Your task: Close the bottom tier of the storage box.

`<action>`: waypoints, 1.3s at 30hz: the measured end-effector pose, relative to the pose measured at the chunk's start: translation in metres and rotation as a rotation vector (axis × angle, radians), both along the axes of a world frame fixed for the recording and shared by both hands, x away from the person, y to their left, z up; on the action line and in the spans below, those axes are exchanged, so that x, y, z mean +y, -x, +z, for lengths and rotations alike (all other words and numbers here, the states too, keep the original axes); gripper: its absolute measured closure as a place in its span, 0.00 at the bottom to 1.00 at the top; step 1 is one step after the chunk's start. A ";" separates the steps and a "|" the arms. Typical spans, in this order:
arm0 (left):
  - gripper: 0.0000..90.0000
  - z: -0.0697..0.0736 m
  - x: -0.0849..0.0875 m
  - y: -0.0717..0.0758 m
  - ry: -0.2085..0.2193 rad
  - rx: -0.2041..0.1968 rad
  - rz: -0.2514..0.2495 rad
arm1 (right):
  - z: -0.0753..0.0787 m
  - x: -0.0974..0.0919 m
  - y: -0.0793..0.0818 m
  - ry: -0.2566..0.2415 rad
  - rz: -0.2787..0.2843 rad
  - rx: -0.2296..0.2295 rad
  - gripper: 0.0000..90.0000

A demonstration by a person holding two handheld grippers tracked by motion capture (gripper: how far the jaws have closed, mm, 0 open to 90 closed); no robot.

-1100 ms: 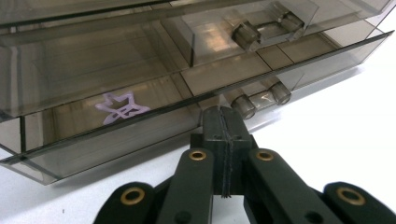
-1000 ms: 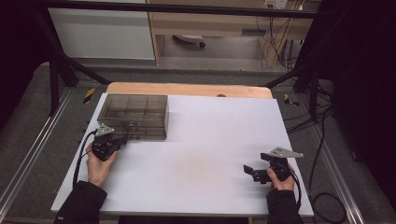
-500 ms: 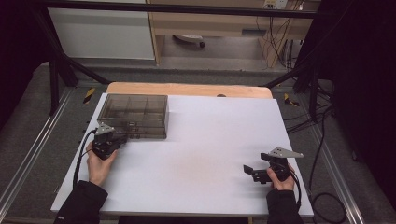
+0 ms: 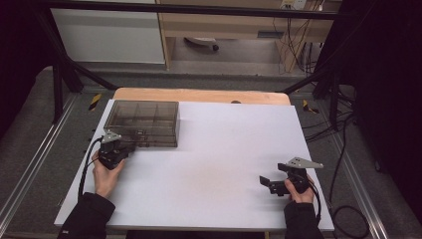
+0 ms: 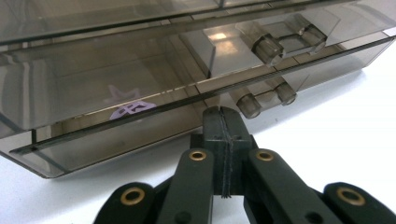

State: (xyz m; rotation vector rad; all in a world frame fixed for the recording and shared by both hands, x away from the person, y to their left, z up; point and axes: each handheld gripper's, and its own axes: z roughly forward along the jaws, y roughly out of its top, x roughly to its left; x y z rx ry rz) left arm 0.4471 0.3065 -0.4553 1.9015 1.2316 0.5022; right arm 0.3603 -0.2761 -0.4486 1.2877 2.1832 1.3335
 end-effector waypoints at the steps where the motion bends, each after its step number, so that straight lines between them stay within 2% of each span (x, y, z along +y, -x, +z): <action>1: 1.00 0.000 0.000 0.000 -0.001 -0.001 0.000 | 0.000 0.000 0.000 0.000 0.000 0.000 0.02; 7: 1.00 0.000 0.000 -0.001 -0.002 0.000 0.002 | 0.000 0.000 0.000 0.000 0.000 0.000 0.02; 12: 1.00 0.000 -0.002 -0.004 -0.027 0.011 -0.002 | 0.000 0.000 0.000 -0.003 -0.002 0.002 0.02; 15: 1.00 0.000 -0.002 -0.004 -0.022 0.013 -0.002 | 0.000 0.000 0.000 -0.003 -0.003 0.001 0.02; 22: 1.00 0.000 -0.002 -0.003 -0.031 0.002 -0.004 | 0.000 0.000 0.000 -0.003 -0.001 0.002 0.02; 26: 1.00 0.002 -0.004 0.003 -0.038 0.006 -0.012 | 0.000 0.000 0.000 -0.003 -0.001 0.002 0.02; 32: 0.97 0.009 -0.002 0.016 -0.021 -0.002 -0.015 | 0.000 0.000 0.000 -0.002 0.000 0.003 0.02; 39: 0.83 0.009 -0.004 0.030 -0.021 -0.010 -0.042 | 0.001 0.000 0.001 -0.006 -0.004 0.002 0.02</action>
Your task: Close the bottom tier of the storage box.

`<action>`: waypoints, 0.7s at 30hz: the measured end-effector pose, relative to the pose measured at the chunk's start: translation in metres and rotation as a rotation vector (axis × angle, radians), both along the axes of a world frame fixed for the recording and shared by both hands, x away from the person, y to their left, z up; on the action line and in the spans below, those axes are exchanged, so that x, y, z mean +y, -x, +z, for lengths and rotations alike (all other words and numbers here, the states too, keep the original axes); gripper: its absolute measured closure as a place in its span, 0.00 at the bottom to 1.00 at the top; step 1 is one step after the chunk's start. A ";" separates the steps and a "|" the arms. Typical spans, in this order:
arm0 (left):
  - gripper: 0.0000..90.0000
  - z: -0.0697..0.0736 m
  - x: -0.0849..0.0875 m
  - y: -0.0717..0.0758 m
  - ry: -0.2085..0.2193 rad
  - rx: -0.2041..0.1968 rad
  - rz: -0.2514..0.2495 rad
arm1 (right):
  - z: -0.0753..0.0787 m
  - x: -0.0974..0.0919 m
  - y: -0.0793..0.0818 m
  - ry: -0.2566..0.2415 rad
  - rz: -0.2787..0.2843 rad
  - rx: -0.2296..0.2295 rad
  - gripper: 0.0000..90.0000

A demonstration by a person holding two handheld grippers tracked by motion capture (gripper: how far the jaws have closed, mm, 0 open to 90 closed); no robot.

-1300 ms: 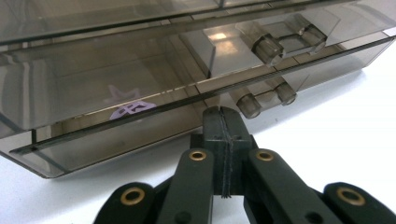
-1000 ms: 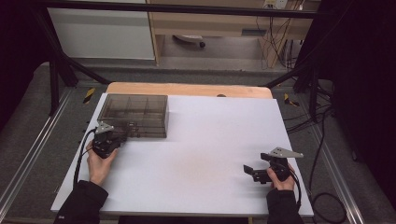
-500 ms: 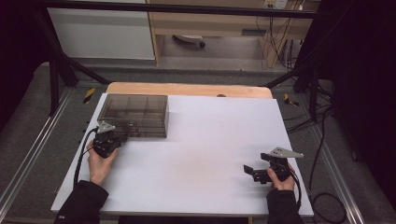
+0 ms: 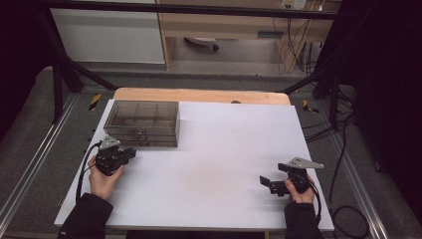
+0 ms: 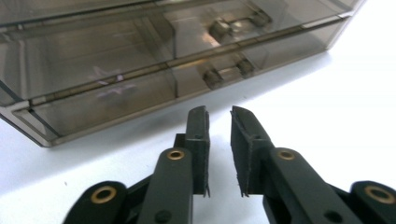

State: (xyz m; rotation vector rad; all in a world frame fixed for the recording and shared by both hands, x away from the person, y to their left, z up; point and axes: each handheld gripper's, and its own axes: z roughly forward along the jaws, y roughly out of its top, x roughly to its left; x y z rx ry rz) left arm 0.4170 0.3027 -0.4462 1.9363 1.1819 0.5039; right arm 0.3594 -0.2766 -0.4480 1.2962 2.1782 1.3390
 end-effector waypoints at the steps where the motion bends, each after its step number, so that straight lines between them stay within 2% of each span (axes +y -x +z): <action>1: 0.78 0.000 0.000 0.002 -0.002 0.000 -0.003 | 0.000 0.000 0.000 0.000 0.000 0.001 0.02; 10: 0.46 -0.001 0.000 0.020 0.034 0.003 -0.027 | 0.000 0.000 0.000 0.001 0.000 -0.002 0.02; 17: 0.29 -0.001 0.002 0.033 0.037 -0.010 -0.032 | 0.000 0.000 0.000 0.001 0.001 -0.001 0.02; 21: 0.22 -0.001 0.000 0.041 0.012 -0.007 -0.045 | 0.000 0.000 0.000 0.001 0.003 -0.002 0.02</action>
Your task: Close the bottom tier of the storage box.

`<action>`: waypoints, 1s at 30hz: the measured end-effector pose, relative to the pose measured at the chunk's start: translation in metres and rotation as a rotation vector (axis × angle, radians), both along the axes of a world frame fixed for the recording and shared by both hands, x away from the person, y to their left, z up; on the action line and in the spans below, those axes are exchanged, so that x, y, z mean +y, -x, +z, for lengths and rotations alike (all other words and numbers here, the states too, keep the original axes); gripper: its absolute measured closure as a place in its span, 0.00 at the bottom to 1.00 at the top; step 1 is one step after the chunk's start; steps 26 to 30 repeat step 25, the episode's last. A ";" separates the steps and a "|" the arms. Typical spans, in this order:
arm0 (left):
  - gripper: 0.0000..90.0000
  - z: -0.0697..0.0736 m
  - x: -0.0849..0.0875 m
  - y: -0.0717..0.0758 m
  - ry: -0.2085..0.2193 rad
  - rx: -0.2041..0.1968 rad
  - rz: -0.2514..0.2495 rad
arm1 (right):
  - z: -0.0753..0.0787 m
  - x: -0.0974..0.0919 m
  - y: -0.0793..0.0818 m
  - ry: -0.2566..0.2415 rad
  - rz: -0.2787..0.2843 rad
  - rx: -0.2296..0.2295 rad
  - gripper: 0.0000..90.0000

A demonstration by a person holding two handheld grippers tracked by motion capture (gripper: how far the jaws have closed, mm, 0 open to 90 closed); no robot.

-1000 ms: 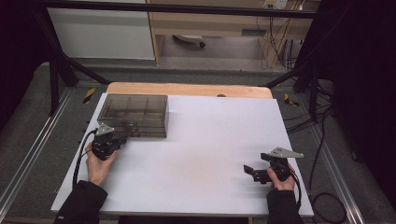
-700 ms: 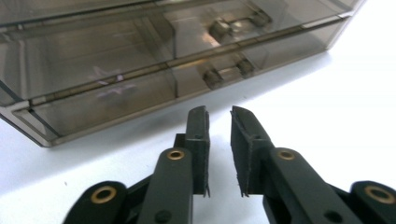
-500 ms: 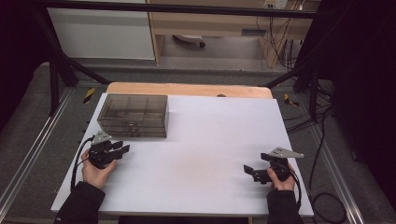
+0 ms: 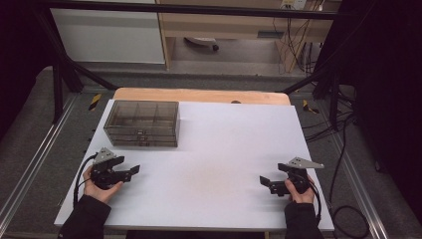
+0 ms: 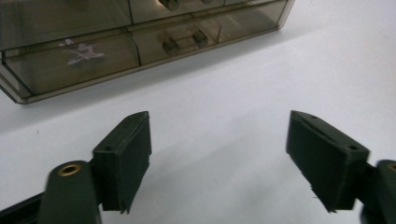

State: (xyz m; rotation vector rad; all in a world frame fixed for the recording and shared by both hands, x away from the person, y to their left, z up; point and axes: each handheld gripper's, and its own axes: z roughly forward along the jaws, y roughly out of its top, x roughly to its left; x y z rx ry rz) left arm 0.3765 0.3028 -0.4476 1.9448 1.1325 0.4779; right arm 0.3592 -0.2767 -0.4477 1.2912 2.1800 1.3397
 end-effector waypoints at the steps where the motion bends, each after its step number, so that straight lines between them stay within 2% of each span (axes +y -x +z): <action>1: 0.21 0.000 0.000 0.002 0.000 0.000 -0.002 | 0.000 0.000 0.000 0.000 0.001 0.000 0.02; 6: 0.15 0.001 0.003 0.009 0.007 0.016 -0.010 | 0.000 0.001 0.000 -0.002 0.001 0.003 0.02; 10: 0.12 -0.001 0.005 0.013 -0.004 0.016 -0.006 | 0.000 0.001 0.000 0.000 0.004 0.003 0.02; 13: 0.11 -0.002 0.006 0.015 -0.020 0.012 -0.004 | -0.001 0.001 0.000 0.001 0.009 0.005 0.02; 30: 0.11 -0.002 0.006 0.019 -0.038 0.016 -0.014 | -0.001 0.002 0.000 0.002 0.010 0.011 0.02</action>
